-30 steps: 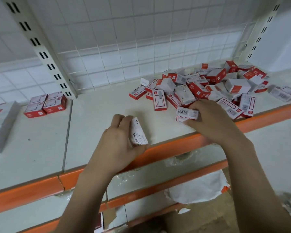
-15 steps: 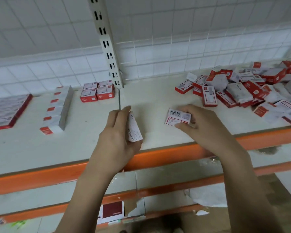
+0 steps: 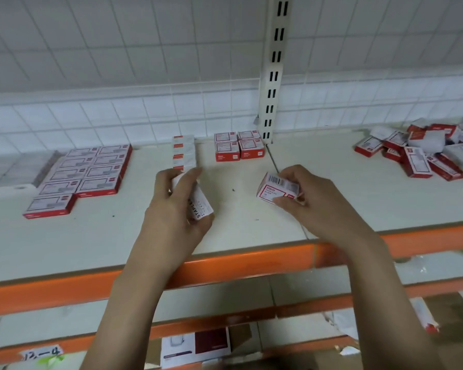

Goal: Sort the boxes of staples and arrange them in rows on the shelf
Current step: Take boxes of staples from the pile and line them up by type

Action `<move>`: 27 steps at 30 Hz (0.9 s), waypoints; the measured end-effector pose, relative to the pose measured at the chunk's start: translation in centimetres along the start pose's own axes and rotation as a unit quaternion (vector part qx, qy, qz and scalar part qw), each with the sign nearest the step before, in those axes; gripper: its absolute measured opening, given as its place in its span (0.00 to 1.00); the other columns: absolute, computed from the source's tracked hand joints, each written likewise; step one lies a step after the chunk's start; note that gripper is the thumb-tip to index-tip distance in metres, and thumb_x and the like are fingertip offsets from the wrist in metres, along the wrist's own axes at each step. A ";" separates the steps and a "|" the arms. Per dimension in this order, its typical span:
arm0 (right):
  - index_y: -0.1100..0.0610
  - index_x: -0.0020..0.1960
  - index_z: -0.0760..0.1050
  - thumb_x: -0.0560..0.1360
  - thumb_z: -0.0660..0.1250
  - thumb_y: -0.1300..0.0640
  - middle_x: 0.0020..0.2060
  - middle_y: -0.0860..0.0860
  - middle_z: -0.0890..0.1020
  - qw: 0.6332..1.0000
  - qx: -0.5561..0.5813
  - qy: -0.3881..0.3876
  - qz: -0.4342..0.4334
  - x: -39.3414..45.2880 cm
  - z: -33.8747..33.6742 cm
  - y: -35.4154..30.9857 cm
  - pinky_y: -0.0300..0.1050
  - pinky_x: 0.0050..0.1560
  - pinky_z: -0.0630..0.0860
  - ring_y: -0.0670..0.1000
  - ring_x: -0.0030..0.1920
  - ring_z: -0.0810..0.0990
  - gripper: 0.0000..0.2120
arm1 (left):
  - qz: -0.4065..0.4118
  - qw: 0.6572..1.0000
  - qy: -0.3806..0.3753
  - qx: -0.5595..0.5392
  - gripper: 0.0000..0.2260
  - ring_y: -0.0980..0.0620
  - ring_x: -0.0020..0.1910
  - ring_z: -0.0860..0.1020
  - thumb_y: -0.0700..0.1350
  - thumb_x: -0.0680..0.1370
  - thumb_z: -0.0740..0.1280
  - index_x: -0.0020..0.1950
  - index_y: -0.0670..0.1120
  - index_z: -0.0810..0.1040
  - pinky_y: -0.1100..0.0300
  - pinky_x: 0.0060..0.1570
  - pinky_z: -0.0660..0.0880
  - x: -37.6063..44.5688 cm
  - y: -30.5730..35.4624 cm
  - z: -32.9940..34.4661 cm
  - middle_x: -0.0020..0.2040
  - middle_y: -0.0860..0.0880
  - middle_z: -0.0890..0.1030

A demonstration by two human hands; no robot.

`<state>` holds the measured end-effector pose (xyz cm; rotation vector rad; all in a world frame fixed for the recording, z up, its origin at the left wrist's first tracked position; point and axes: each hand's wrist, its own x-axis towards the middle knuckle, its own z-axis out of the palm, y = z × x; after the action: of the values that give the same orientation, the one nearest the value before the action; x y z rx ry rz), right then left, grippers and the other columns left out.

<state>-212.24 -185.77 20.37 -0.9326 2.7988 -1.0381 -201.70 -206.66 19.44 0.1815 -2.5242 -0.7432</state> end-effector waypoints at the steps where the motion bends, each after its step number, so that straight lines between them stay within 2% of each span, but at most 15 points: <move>1: 0.52 0.63 0.67 0.76 0.66 0.53 0.58 0.48 0.78 1.000 -0.002 -0.003 0.001 0.0 0.4 -0.6 0.43 0.52 0.73 0.47 0.53 0.76 0.17 | 0.000 1.000 0.000 -0.002 0.31 0.42 0.56 0.75 0.39 0.68 0.74 0.69 0.49 0.69 0.48 0.49 0.78 0.0 -0.5 -0.5 0.65 0.43 0.65; 5: 0.45 0.70 0.63 0.76 0.65 0.53 0.61 0.48 0.76 1.000 0.008 -0.005 -0.003 0.2 1.5 -2.2 0.32 0.53 0.67 0.43 0.56 0.72 0.24 | 0.030 0.999 0.003 0.017 0.28 0.44 0.55 0.74 0.39 0.68 0.74 0.66 0.50 0.72 0.60 0.47 0.72 -0.1 -1.9 -2.0 0.63 0.42 0.66; 7: 0.43 0.71 0.62 0.77 0.63 0.55 0.62 0.48 0.75 1.000 0.018 -0.016 -0.014 0.3 1.8 -2.7 0.23 0.51 0.64 0.42 0.56 0.71 0.24 | 0.045 0.999 -0.001 0.019 0.25 0.44 0.51 0.75 0.38 0.68 0.75 0.63 0.47 0.75 0.59 0.47 0.72 -0.1 -2.5 -2.3 0.62 0.40 0.67; 9: 0.41 0.71 0.60 0.79 0.61 0.56 0.58 0.49 0.75 0.999 0.015 -0.031 -0.016 0.4 2.0 -3.2 0.21 0.51 0.62 0.43 0.55 0.71 0.24 | 0.045 0.999 -0.003 0.012 0.23 0.47 0.48 0.73 0.38 0.67 0.75 0.61 0.46 0.77 0.59 0.47 0.72 -0.2 -3.0 -2.5 0.62 0.39 0.67; 11: 0.40 0.71 0.60 0.79 0.59 0.57 0.54 0.50 0.74 0.999 0.015 -0.043 -0.012 0.3 2.2 -3.6 0.22 0.51 0.62 0.45 0.53 0.71 0.24 | 0.036 0.999 -0.002 0.003 0.22 0.48 0.47 0.71 0.39 0.67 0.75 0.60 0.45 0.76 0.58 0.47 0.73 -0.3 -3.3 -2.7 0.62 0.40 0.67; 14: 0.37 0.67 0.63 0.78 0.61 0.56 0.54 0.50 0.73 0.998 0.032 -0.051 -0.012 0.3 2.2 -4.2 0.26 0.52 0.65 0.45 0.53 0.72 0.21 | 0.027 1.000 0.003 -0.004 0.22 0.47 0.47 0.72 0.39 0.68 0.75 0.60 0.44 0.76 0.57 0.48 0.73 -0.4 -3.7 -2.8 0.61 0.40 0.67; 18: 0.36 0.59 0.64 0.77 0.64 0.58 0.56 0.49 0.75 0.996 0.051 -0.067 -0.016 0.3 2.0 -4.4 0.39 0.52 0.73 0.46 0.51 0.75 0.19 | 0.023 1.000 0.011 -0.007 0.22 0.45 0.48 0.73 0.39 0.67 0.75 0.60 0.43 0.76 0.59 0.48 0.71 -0.3 -3.6 -2.7 0.60 0.40 0.67; 21: 0.38 0.57 0.66 0.76 0.63 0.62 0.52 0.46 0.78 0.993 0.084 -0.084 -0.010 0.2 1.8 -4.2 0.34 0.35 0.71 0.43 0.33 0.73 0.20 | 0.014 1.000 0.018 -0.017 0.22 0.50 0.48 0.69 0.39 0.68 0.75 0.60 0.44 0.76 0.60 0.48 0.71 -0.2 -3.4 -2.6 0.61 0.41 0.66; 22: 0.38 0.57 0.66 0.76 0.63 0.62 0.51 0.46 0.78 0.991 0.098 -0.089 -0.004 0.1 1.7 -4.2 0.34 0.33 0.70 0.43 0.30 0.72 0.20 | 0.014 1.000 0.017 -0.020 0.22 0.51 0.48 0.69 0.39 0.68 0.75 0.60 0.44 0.76 0.61 0.48 0.71 -0.1 -3.3 -2.5 0.61 0.41 0.66; 23: 0.38 0.57 0.66 0.75 0.64 0.61 0.51 0.45 0.78 0.989 0.111 -0.095 0.001 0.0 1.6 -4.1 0.35 0.33 0.70 0.45 0.31 0.73 0.20 | 0.016 1.000 0.017 -0.021 0.21 0.51 0.47 0.69 0.39 0.68 0.75 0.60 0.44 0.76 0.61 0.48 0.71 0.0 -3.2 -2.5 0.61 0.41 0.67; 26: 0.35 0.58 0.64 0.72 0.70 0.58 0.53 0.42 0.75 0.984 0.129 -0.127 0.014 0.0 1.2 -3.8 0.41 0.48 0.74 0.52 0.46 0.77 0.25 | 0.016 0.999 0.020 -0.022 0.22 0.49 0.45 0.71 0.39 0.67 0.75 0.60 0.44 0.76 0.59 0.46 0.73 0.4 -2.8 -2.2 0.61 0.42 0.67; 27: 0.34 0.58 0.62 0.71 0.71 0.60 0.54 0.43 0.74 0.981 0.136 -0.137 0.018 0.1 1.0 -3.7 0.44 0.50 0.75 0.54 0.48 0.77 0.28 | 0.015 0.999 0.021 -0.023 0.22 0.49 0.45 0.71 0.39 0.67 0.75 0.60 0.44 0.76 0.58 0.46 0.74 0.6 -2.6 -2.0 0.61 0.42 0.67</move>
<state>-210.14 -188.66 21.81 -0.9085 2.3718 -1.1509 -201.26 -209.99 19.75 0.1420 -2.4623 -0.7771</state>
